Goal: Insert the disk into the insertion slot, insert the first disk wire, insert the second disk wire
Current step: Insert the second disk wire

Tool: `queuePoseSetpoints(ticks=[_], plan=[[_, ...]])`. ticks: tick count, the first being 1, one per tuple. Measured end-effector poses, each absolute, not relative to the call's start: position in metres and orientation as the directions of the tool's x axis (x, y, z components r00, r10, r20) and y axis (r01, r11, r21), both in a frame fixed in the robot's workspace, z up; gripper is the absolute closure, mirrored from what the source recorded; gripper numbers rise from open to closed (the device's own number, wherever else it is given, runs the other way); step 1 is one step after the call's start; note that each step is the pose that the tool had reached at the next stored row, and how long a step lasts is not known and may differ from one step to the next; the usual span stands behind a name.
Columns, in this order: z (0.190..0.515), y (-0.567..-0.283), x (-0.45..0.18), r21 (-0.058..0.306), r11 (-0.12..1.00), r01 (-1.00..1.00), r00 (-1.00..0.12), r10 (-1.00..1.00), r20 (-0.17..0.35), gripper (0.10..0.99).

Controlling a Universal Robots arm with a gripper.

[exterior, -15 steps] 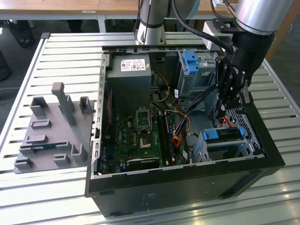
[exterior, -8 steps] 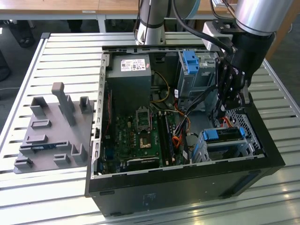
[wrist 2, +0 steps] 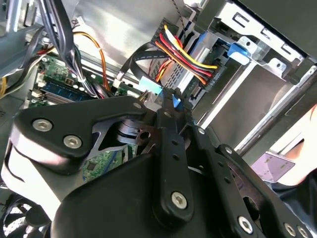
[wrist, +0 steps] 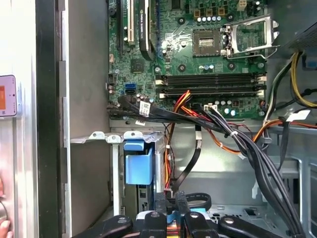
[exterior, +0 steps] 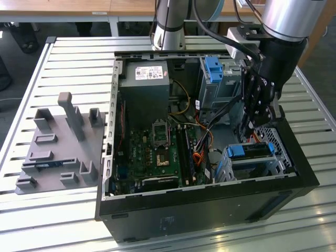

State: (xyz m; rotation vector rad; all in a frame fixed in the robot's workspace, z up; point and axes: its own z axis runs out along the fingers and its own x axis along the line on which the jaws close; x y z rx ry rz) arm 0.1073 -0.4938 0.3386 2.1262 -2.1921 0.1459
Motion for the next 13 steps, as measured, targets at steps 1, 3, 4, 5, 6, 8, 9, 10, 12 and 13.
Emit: queuePoseSetpoints(ticks=[1,3,4,5,6,8,9,10,12,13], plan=[[0.338,-0.4938,0.1073,-0.012,0.03,-0.999,-0.031,-0.991,0.131,0.863],[0.337,-0.4938,0.1073,-0.016,0.03,-0.999,-0.032,-0.99,0.14,0.863],[0.3368,-0.4938,0.1073,-0.017,0.029,-0.999,-0.032,-0.989,0.143,0.863],[0.3368,-0.4938,0.1074,-0.017,0.029,-0.999,-0.032,-0.989,0.144,0.863],[0.3367,-0.4939,0.1073,-0.017,0.03,-0.999,-0.032,-0.989,0.144,0.863],[0.3364,-0.4938,0.1073,-0.017,0.03,-0.999,-0.032,-0.989,0.144,0.863],[0.3363,-0.4939,0.1073,-0.017,0.03,-0.999,-0.032,-0.989,0.144,0.855],[0.3363,-0.4939,0.1073,-0.017,0.03,-0.999,-0.032,-0.989,0.144,0.855],[0.336,-0.4938,0.1073,-0.017,0.03,-0.999,-0.032,-0.989,0.144,0.788],[0.3358,-0.4939,0.1073,-0.017,0.03,-0.999,-0.032,-0.989,0.144,0.788]])
